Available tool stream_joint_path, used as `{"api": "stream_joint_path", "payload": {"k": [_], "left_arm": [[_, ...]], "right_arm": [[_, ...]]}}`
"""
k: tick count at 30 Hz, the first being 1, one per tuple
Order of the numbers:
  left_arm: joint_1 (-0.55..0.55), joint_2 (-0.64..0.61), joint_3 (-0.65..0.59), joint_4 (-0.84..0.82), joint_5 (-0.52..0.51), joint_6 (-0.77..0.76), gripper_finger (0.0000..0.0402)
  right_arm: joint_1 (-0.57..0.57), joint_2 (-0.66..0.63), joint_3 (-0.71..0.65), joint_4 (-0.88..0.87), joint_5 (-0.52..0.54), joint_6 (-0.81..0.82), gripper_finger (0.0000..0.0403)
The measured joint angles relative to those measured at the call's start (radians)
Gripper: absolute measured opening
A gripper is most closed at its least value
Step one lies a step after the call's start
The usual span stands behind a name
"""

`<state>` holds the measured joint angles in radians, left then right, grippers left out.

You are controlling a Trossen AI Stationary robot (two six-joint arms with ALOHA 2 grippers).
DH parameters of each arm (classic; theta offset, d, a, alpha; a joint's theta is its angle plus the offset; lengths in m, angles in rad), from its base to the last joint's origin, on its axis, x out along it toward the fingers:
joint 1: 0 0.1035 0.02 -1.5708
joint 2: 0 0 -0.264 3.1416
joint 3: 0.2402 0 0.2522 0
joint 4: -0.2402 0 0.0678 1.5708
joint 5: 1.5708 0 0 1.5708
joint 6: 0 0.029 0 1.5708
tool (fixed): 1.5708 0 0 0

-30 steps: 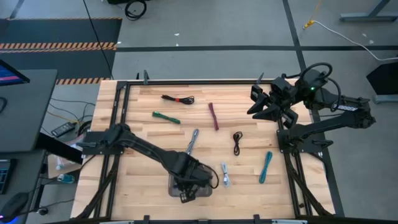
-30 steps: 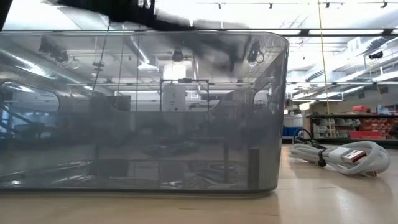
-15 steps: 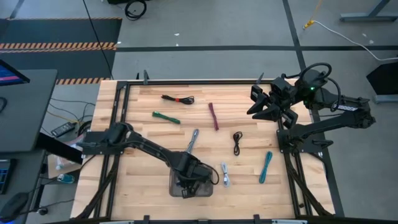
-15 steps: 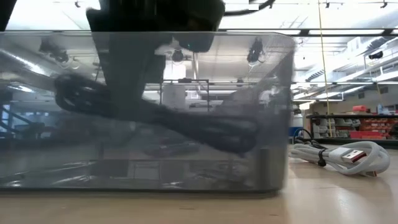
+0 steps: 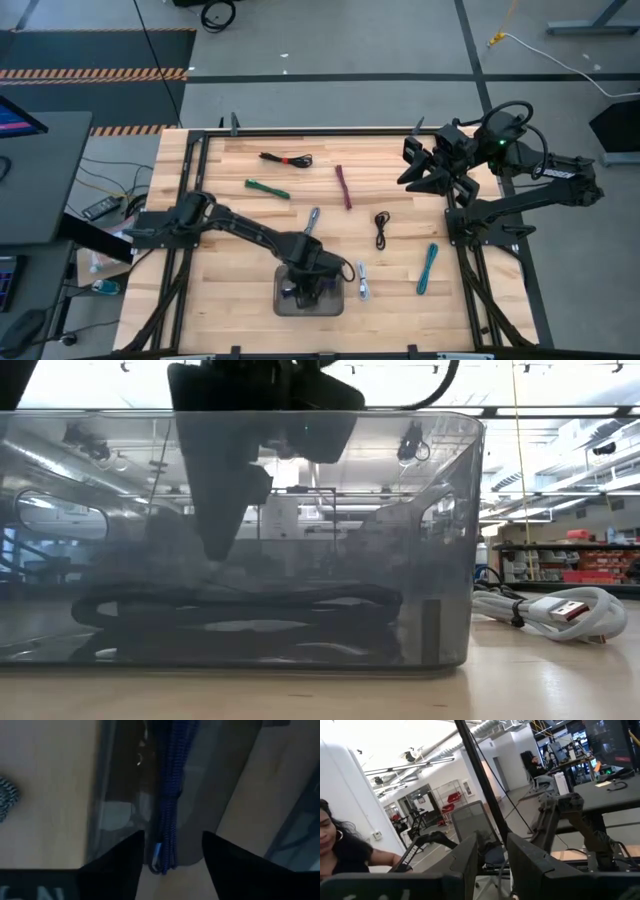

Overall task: Pick and place USB-C Cables
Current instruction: Put the gray charger cable into the black bin

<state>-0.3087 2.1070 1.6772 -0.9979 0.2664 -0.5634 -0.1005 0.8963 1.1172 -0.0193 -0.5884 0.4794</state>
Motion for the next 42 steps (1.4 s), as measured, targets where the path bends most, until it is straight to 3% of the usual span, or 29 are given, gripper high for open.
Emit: {"api": "stream_joint_path", "payload": {"k": [8, 15, 18, 21, 32, 36, 42], "left_arm": [[0.14, -0.058, 0.093, -0.145, 0.014, 0.003, 0.022], [0.241, -0.097, 0.206, -0.074, -0.223, 0.058, 0.0219], [0.285, -0.098, 0.203, 0.003, -0.224, 0.028, 0.0219], [0.315, -0.097, 0.196, -0.02, -0.218, -0.033, 0.0219], [0.316, -0.091, 0.196, -0.213, -0.364, -0.314, 0.021], [0.296, -0.065, 0.198, -0.222, -0.418, -0.321, 0.02], [0.292, 0.01, 0.196, -0.227, -0.42, -0.317, 0.0195]], "right_arm": [[-0.001, 0.0, 0.0, 0.0, -0.027, 0.0, 0.0113], [-0.001, 0.0, 0.0, 0.0, -0.035, -0.002, 0.0113], [-0.001, 0.0, 0.0, -0.002, -0.038, -0.008, 0.0113], [-0.001, 0.0, 0.0, -0.004, -0.044, -0.011, 0.0113], [-0.012, 0.0, 0.0, -0.015, -0.06, -0.038, 0.0113], [-0.033, -0.001, 0.0, -0.016, -0.06, -0.049, 0.0113], [-0.063, -0.011, 0.0, -0.02, -0.079, -0.064, 0.0113]]}}
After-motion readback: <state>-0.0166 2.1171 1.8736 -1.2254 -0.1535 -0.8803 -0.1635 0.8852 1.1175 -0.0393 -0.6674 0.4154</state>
